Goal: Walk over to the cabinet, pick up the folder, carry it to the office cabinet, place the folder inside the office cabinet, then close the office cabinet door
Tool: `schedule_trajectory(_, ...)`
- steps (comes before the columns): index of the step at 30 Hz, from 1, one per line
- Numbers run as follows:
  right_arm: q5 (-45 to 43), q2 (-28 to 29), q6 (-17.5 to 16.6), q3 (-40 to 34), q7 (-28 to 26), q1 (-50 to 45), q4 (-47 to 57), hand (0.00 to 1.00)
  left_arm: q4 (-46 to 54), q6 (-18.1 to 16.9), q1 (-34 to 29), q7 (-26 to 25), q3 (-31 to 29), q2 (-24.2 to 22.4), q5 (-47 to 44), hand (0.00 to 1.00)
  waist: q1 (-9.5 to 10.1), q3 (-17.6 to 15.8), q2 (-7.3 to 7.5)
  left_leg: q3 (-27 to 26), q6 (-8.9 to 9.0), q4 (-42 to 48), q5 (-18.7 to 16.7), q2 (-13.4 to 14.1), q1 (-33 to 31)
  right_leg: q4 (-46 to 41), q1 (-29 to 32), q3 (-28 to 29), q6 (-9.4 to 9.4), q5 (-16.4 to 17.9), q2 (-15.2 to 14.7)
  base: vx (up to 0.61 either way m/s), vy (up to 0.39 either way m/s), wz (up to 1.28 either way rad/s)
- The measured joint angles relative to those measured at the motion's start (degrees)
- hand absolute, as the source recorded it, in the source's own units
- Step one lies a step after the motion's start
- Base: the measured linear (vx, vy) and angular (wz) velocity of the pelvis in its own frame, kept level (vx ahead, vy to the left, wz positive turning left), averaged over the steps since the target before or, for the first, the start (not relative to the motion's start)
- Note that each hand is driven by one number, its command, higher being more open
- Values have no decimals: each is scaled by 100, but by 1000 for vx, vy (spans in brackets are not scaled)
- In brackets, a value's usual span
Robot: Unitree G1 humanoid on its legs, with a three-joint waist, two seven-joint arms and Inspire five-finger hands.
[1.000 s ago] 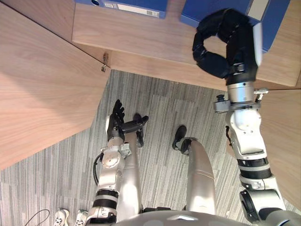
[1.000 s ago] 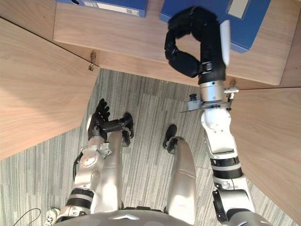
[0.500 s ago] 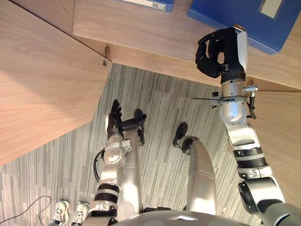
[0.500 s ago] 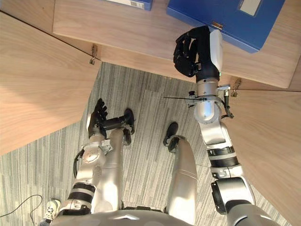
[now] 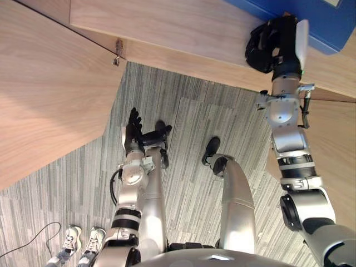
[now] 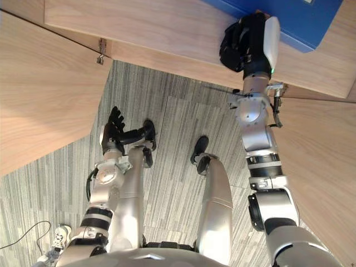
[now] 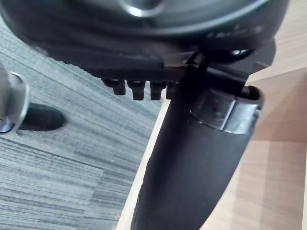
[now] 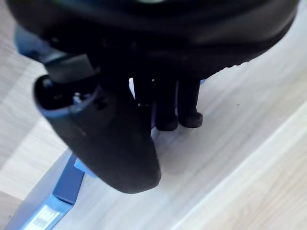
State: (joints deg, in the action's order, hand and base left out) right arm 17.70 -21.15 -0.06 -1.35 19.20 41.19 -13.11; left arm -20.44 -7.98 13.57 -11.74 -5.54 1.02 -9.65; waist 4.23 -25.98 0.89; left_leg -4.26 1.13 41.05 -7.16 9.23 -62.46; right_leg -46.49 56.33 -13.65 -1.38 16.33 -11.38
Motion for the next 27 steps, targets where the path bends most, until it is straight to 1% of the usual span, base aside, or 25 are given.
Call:
schedule_trajectory(4,-251,11,156,-302,136,208,-183,0,0,2,182,-70,-59,54,-117,100,-6,-1,1,-2,13,-71,20,-1,14,73,-8,-8,-5,-14,4,0,0,0)
schedule_trajectory(7,-442,64,212,-461,251,214,-214,0,-2,21,258,-85,-111,45,-165,100,-44,-4,0,-15,1,-145,79,11,40,164,-35,-13,-13,-94,35,10,16,-3)
schedule_trajectory(10,-637,83,372,-744,396,338,-422,0,-7,64,362,-87,-202,31,-258,100,-67,-5,0,-37,-9,-174,110,28,72,202,-52,2,-7,-147,56,-4,23,-5)
schedule_trajectory(13,-886,86,451,-946,481,347,-479,0,-14,68,328,-102,-253,31,-332,100,-88,-6,2,-78,-13,-173,114,65,129,248,-76,55,-2,-191,92,-16,20,-10)
schedule_trajectory(16,-1073,215,454,-1119,495,161,-440,0,-34,115,236,-98,-212,19,-331,100,-119,-12,0,-148,-19,-199,109,97,343,308,-284,83,6,-226,114,13,15,-8)
schedule_trajectory(19,-1362,534,394,-1268,540,-475,0,0,-45,115,82,-43,-124,-1,-330,100,-134,-4,12,-253,-69,-232,30,128,693,390,-614,124,0,-228,129,34,25,-8)
schedule_trajectory(21,-1624,836,270,-1324,576,-964,333,0,-49,128,-25,-21,-35,8,-327,100,-138,1,16,-327,-90,-261,-30,143,918,452,-807,184,-6,-227,141,22,24,-15)
schedule_trajectory(23,-2039,1231,70,-1318,564,-1655,513,0,-72,188,-200,55,-27,-9,-321,100,-161,17,13,-406,-68,-263,-157,182,1288,563,-1183,222,-28,-216,181,28,23,-16)
schedule_trajectory(24,-2094,1324,62,-1315,557,-1799,513,0,-112,189,-232,68,-26,-17,-320,100,-172,19,13,-427,-67,-259,-188,202,1397,597,-1299,228,-32,-215,197,55,27,-16)
schedule_trajectory(26,-2633,1644,-185,-1277,319,-2475,546,0,-239,239,-423,185,-9,-49,-306,100,-212,162,13,-500,-61,-274,-305,239,1766,737,-1683,265,-63,-197,238,75,30,-14)
schedule_trajectory(27,-2717,1713,-220,-1238,269,-2632,572,0,-242,251,-490,204,-9,-58,-305,100,-236,206,11,-512,-59,-291,-324,245,1855,785,-1782,266,-69,-199,248,88,26,-11)
